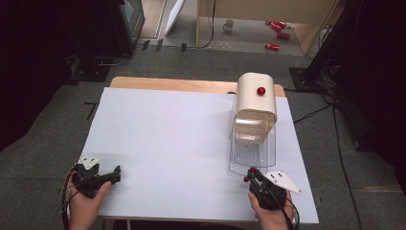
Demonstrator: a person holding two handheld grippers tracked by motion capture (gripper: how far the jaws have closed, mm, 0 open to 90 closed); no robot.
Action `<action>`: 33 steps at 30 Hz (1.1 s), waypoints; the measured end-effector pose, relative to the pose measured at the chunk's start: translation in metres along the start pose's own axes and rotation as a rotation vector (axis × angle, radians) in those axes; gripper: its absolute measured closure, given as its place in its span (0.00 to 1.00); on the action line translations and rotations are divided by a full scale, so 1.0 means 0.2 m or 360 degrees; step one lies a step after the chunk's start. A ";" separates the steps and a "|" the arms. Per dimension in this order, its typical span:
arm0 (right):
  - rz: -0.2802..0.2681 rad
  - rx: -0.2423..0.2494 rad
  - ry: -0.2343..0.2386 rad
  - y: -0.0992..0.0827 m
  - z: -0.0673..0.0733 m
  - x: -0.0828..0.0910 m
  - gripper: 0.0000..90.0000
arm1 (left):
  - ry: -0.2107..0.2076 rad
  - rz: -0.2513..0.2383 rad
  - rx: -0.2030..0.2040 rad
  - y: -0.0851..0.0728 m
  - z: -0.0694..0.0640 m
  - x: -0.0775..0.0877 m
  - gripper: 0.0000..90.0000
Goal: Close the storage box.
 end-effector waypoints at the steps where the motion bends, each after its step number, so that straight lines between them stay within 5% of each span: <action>1: 0.0003 -0.0001 0.0000 0.00 0.00 0.00 0.83 | -0.0001 0.0001 -0.0001 0.00 0.00 0.00 0.00; 21: -0.0027 0.0043 0.0000 0.20 0.03 -0.01 0.84 | -0.0001 0.0001 -0.0002 0.00 0.00 0.00 0.00; 33: -0.0029 0.0051 -0.0028 0.30 0.02 -0.10 0.84 | -0.0001 0.0001 -0.0001 0.00 0.00 0.00 0.00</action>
Point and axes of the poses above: each handheld gripper's, and its own axes: x roughly backward along the jaws, y roughly out of its top, z roughly to its left, the point moved 9 cm from there along -x, roughly forward along the jaws, and after that the axes turned 10 degrees about -x, right-handed, at the moved point
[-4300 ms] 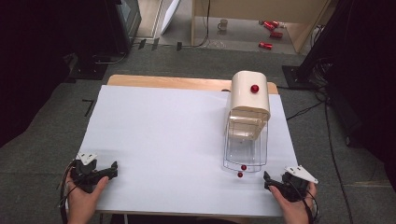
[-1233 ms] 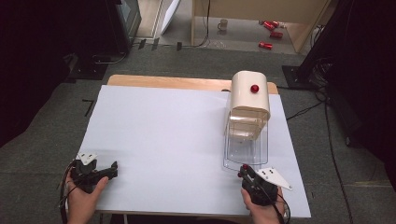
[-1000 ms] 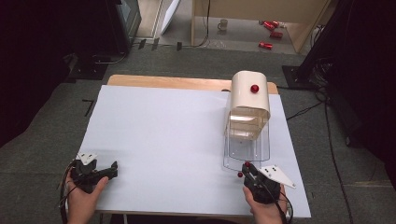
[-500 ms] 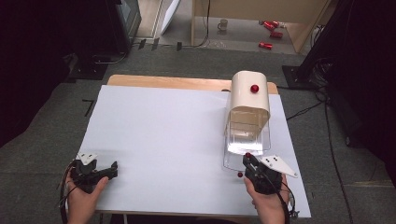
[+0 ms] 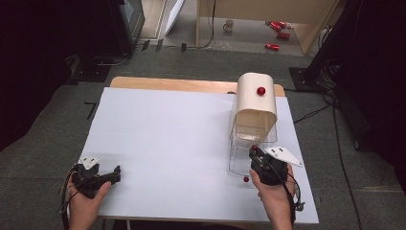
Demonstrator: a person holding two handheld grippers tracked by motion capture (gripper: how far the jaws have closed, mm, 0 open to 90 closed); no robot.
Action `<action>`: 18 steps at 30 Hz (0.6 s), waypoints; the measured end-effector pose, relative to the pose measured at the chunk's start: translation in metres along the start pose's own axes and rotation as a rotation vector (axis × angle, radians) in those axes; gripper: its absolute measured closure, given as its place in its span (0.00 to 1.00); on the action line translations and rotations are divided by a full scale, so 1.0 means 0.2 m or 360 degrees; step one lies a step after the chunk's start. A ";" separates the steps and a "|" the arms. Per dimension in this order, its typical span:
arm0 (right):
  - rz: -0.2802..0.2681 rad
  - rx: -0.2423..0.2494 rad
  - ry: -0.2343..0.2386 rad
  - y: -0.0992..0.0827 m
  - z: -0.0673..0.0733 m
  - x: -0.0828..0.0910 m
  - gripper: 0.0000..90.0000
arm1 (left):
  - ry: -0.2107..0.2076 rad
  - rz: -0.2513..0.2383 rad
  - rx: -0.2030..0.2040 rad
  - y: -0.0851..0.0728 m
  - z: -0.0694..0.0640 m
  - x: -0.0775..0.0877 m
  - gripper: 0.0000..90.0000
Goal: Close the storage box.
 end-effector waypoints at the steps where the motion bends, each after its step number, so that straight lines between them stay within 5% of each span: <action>1: 0.0001 -0.0006 -0.0002 0.01 0.00 -0.01 0.84 | 0.0000 0.0000 0.0000 0.00 0.00 0.00 0.00; 18: -0.0007 -0.0019 -0.0040 0.11 -0.04 -0.15 0.84 | 0.0000 -0.0001 0.0001 0.00 0.00 0.00 0.00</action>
Point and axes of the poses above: each handheld gripper's, and its own axes: x roughly backward along the jaws, y roughly out of its top, z roughly to its left, the point moved 9 cm from there along -x, roughly forward along the jaws, and after that the axes turned 10 degrees about -x, right-handed, at the moved point
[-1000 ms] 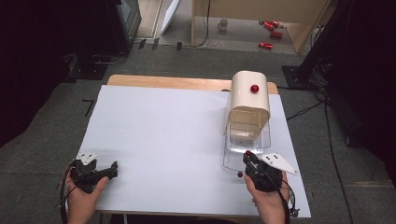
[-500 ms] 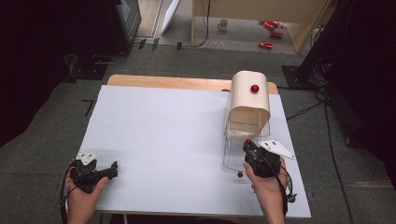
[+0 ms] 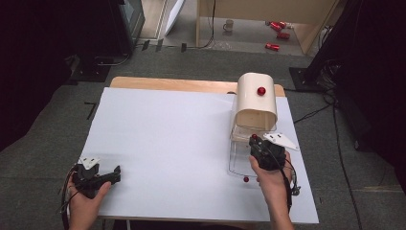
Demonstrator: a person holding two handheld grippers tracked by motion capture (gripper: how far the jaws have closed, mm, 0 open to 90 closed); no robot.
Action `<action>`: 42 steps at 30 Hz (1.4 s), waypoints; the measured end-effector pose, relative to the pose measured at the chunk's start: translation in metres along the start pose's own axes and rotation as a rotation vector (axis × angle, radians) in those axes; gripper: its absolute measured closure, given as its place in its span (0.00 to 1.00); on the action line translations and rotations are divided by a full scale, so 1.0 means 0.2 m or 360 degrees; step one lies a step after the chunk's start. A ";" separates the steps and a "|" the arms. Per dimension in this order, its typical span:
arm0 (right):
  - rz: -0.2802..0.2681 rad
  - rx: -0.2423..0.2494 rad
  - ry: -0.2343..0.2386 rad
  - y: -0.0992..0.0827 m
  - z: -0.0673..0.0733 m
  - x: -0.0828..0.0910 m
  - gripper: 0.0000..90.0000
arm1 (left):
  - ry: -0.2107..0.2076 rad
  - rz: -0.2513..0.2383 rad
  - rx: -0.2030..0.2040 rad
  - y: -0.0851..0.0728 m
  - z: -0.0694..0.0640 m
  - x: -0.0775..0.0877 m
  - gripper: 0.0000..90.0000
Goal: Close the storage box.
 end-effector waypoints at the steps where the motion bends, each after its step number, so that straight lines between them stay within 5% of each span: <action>1: -0.0001 0.0004 -0.0004 0.01 0.00 -0.01 0.84 | 0.0000 -0.0001 0.0000 0.00 0.00 0.00 0.00; 22: -0.0001 0.0030 -0.0031 0.07 -0.02 -0.10 0.82 | 0.0000 -0.0001 -0.0001 0.00 0.00 0.00 0.00; 24: 0.0009 0.0027 -0.0030 0.07 -0.03 -0.10 0.77 | -0.0001 -0.0001 -0.0001 0.00 0.00 0.00 0.00; 30: 0.0075 0.0041 0.0093 0.00 0.02 -0.06 0.40 | -0.0001 -0.0002 -0.0001 0.00 0.00 0.00 0.00; 34: 0.0120 0.0064 0.0083 -0.06 0.03 -0.02 0.13 | -0.0001 -0.0002 -0.0001 0.00 0.00 0.00 0.00; 37: 0.0153 0.0064 0.0074 -0.10 0.03 0.00 0.03 | -0.0001 -0.0002 0.0000 0.00 0.00 0.00 0.00; 42: 0.0141 0.0056 0.0065 -0.14 0.03 0.07 0.00 | -0.0001 -0.0002 -0.0001 0.00 0.00 0.00 0.00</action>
Point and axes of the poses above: each handheld gripper's, and its own axes: x roughly backward along the jaws, y roughly out of its top, z roughly to its left, the point moved 9 cm from there along -x, roughly forward along the jaws, and after that the axes turned 10 degrees about -x, right-handed, at the moved point
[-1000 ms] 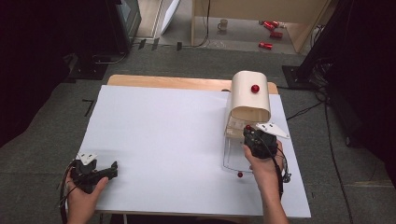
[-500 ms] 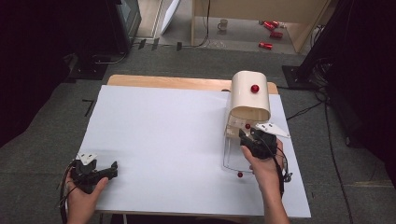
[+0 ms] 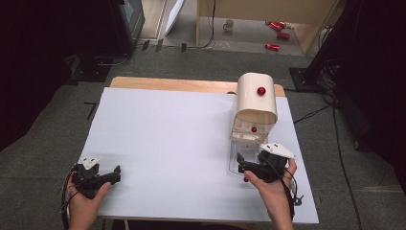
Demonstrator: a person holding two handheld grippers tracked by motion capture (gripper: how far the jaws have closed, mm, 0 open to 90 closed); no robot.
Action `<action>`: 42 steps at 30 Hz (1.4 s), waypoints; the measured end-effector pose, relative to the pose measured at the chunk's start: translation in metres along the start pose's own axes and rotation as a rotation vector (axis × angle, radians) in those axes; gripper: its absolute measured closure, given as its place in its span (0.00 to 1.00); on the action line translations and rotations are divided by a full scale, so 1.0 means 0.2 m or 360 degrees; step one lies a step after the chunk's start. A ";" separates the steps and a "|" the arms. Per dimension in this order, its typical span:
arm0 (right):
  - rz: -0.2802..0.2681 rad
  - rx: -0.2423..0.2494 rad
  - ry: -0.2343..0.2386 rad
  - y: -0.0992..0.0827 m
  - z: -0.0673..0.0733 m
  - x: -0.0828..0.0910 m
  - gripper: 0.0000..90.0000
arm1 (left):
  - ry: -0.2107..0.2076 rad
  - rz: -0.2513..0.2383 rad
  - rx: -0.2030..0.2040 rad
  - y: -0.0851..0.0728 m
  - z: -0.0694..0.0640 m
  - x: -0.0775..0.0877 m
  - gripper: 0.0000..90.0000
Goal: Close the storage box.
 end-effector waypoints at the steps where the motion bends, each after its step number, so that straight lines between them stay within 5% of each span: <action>1: -0.0013 -0.0019 0.0004 -0.01 0.00 0.02 0.00 | 0.0000 0.0000 0.0000 0.00 0.00 0.00 0.00; 20: -0.0059 -0.0096 -0.0103 -0.27 -0.06 0.15 0.00 | 0.0001 0.0002 0.0000 0.00 0.00 0.00 0.00; 37: 0.0021 -0.0109 -0.0213 -0.42 -0.09 0.09 0.00 | 0.0000 -0.0001 0.0000 0.00 0.00 0.00 0.00; 42: 0.0027 -0.0140 -0.0246 -0.44 -0.11 0.07 0.09 | 0.0001 -0.0001 0.0000 0.00 0.00 0.00 0.00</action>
Point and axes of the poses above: each handheld gripper's, and its own axes: x roughly backward along the jaws, y roughly out of its top, z roughly to its left, the point moved 9 cm from there along -x, roughly forward along the jaws, and after that the axes turned 10 degrees about -x, right-handed, at the moved point
